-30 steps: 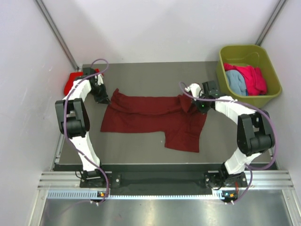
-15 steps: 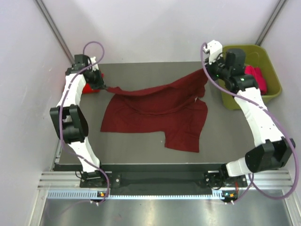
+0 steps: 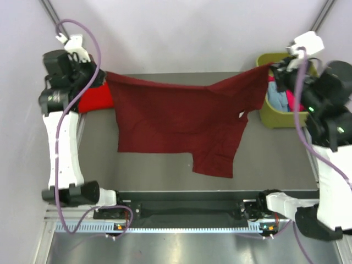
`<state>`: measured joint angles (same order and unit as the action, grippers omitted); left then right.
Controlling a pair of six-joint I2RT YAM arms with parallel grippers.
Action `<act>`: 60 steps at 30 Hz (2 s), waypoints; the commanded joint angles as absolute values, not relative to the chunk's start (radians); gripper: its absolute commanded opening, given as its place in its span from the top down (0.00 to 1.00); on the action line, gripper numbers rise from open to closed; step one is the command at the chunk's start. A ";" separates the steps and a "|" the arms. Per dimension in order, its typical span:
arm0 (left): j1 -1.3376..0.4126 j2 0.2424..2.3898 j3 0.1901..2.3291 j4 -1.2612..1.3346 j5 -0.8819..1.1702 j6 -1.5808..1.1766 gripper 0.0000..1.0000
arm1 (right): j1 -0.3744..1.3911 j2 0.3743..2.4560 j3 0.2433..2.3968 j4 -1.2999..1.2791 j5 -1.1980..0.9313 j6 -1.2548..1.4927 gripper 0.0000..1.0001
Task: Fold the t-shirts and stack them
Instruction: Flatten the tshirt out
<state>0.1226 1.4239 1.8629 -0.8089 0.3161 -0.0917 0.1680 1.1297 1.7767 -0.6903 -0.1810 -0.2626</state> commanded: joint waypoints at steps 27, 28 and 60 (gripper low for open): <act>0.127 1.092 2.018 -0.718 0.112 0.078 1.00 | 0.047 0.870 2.159 -0.703 0.089 -0.431 1.00; 0.129 1.092 1.934 -0.716 0.126 0.096 1.00 | 0.057 0.871 2.110 -0.690 0.089 -0.463 1.00; 0.074 2.400 2.215 -0.370 -0.089 0.301 1.00 | 0.090 2.448 2.392 -0.431 -0.075 -0.396 1.00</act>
